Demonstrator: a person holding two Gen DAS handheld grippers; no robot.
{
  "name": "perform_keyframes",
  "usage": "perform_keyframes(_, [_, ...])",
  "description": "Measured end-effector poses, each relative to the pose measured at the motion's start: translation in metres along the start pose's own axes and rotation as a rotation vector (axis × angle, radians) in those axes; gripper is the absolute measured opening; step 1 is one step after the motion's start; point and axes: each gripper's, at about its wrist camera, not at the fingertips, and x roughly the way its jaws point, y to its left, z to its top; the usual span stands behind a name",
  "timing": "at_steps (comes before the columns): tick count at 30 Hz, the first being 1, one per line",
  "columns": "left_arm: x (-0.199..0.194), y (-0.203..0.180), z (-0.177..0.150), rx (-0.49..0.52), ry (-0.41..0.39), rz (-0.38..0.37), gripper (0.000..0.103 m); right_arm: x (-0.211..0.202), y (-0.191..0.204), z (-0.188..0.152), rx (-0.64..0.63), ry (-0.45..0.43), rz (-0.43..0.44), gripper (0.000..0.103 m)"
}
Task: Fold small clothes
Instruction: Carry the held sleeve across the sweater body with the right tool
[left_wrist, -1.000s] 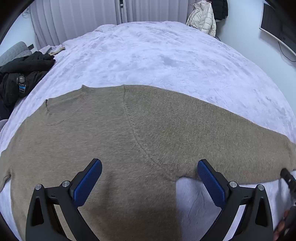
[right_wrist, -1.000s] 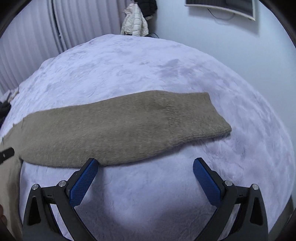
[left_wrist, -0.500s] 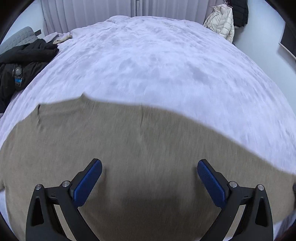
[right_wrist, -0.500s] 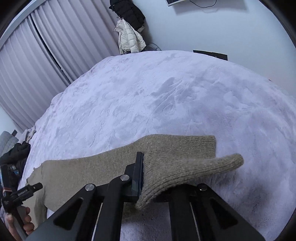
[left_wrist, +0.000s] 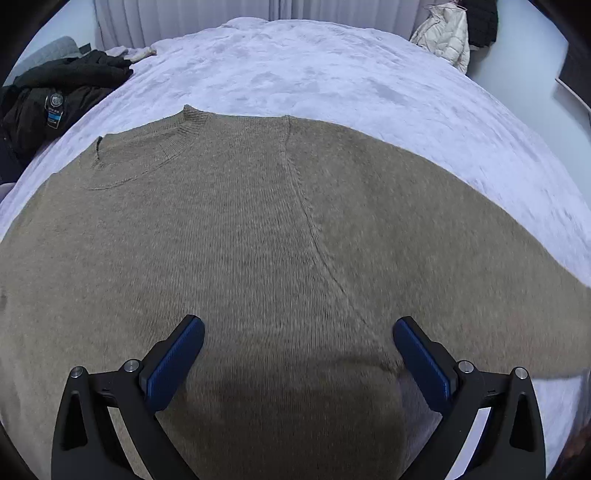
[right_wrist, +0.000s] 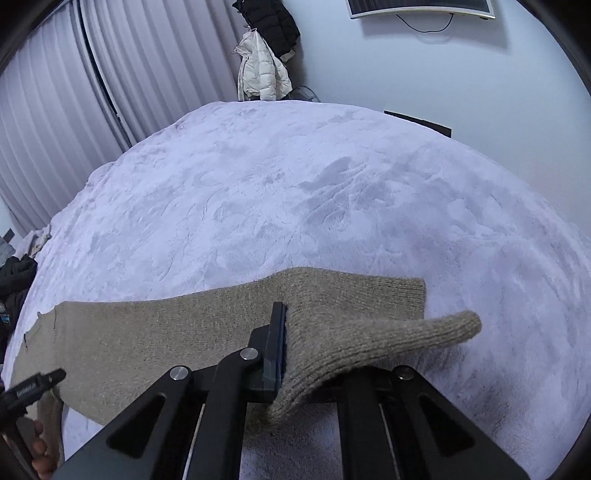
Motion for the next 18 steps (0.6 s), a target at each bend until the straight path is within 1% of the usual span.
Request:
perform_keyframes(1, [-0.003,-0.001,-0.001,0.028,-0.006,-0.005,0.103,-0.006,0.005,0.003,-0.004,-0.009,-0.006,0.007])
perform_keyframes(2, [-0.007,0.003,0.002,0.039,0.006,-0.027,0.103,-0.013,0.010,0.007,-0.009,-0.023,-0.008,0.007])
perform_keyframes(3, [-0.009,0.008,0.007,0.025,0.018,-0.054,0.103,-0.023,0.018,0.012,-0.019,-0.042,-0.006,0.007])
perform_keyframes(5, [-0.023,0.036,0.009,-0.043,0.017,-0.126,0.103,-0.046,0.041,0.021,-0.054,-0.084,0.002,0.006])
perform_keyframes(6, [-0.031,0.050,0.008,-0.064,0.004,-0.138,0.103,-0.056,0.056,0.025,-0.078,-0.105,0.006,0.006])
perform_keyframes(8, [-0.046,0.084,0.003,-0.097,-0.030,-0.143,0.103,-0.081,0.097,0.031,-0.141,-0.147,0.025,0.006])
perform_keyframes(10, [-0.058,0.125,0.000,-0.139,-0.058,-0.136,0.103,-0.101,0.144,0.032,-0.198,-0.175,0.058,0.006])
perform_keyframes(13, [-0.071,0.198,-0.006,-0.236,-0.084,-0.124,0.103,-0.124,0.226,0.024,-0.302,-0.198,0.110,0.006])
perform_keyframes(14, [-0.077,0.227,-0.010,-0.282,-0.096,-0.128,0.103,-0.130,0.257,0.018,-0.346,-0.206,0.126,0.006])
perform_keyframes(15, [-0.081,0.246,-0.014,-0.312,-0.105,-0.129,0.103,-0.138,0.292,0.009,-0.390,-0.215,0.148,0.006])
perform_keyframes(16, [-0.087,0.274,-0.021,-0.354,-0.117,-0.125,0.103,-0.143,0.323,-0.001,-0.426,-0.222,0.166,0.006])
perform_keyframes(17, [-0.092,0.301,-0.028,-0.392,-0.126,-0.113,0.103,-0.147,0.351,-0.011,-0.459,-0.225,0.183,0.006])
perform_keyframes(18, [-0.094,0.319,-0.031,-0.416,-0.130,-0.101,0.103,-0.149,0.380,-0.025,-0.490,-0.225,0.203,0.006])
